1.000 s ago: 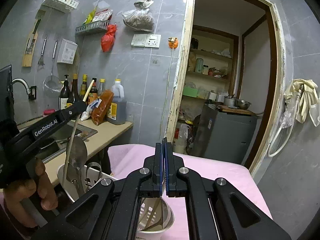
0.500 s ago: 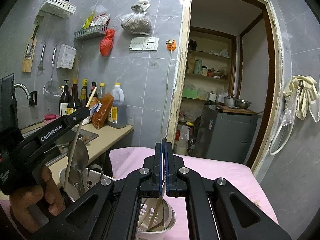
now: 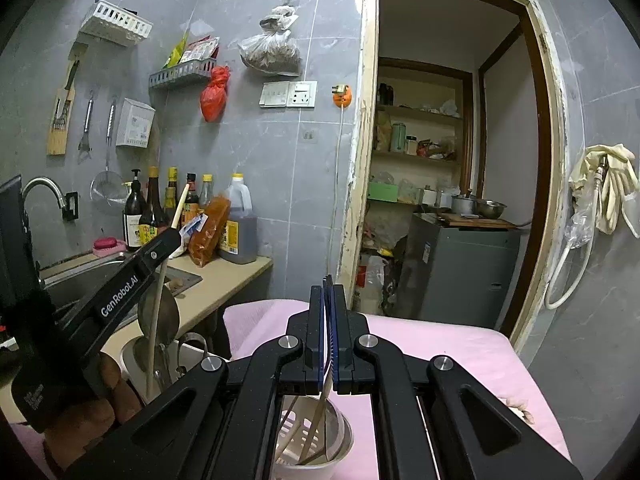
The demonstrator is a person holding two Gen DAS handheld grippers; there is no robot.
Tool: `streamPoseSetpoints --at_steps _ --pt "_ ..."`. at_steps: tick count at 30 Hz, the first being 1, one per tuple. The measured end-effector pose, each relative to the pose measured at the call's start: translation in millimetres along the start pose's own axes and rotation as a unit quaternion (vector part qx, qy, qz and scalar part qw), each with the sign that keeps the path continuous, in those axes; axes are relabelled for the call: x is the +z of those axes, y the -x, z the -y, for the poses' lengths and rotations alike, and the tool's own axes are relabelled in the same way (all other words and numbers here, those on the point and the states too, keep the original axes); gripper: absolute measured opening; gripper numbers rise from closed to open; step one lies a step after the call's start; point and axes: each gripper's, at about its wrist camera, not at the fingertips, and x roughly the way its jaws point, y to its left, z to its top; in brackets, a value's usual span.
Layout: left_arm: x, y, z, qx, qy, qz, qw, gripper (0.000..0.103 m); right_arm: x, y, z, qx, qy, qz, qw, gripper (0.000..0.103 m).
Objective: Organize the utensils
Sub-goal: 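Lower the chopstick into the caddy and open the left tool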
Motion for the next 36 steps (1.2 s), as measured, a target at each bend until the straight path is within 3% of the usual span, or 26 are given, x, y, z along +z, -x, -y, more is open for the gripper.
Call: streamPoseSetpoints --at_steps 13,21,29,33,36 --pt "-10 8 -2 0.006 -0.017 0.015 0.9997 0.005 -7 1 -1 0.010 -0.007 0.010 1.000 0.003" --pt "-10 19 4 0.008 -0.078 0.026 0.9966 0.005 -13 4 1 0.012 -0.011 0.005 1.000 0.003" --pt "-9 22 6 -0.005 -0.086 -0.015 0.9962 0.005 -16 6 1 0.030 -0.019 -0.008 0.999 0.004" --pt "-5 22 7 -0.006 -0.094 -0.057 0.9940 0.006 -15 6 4 0.036 -0.027 -0.015 0.999 0.004" --pt "-3 21 8 -0.009 -0.100 -0.095 0.9903 0.012 -15 5 7 0.043 -0.036 -0.024 0.998 0.004"
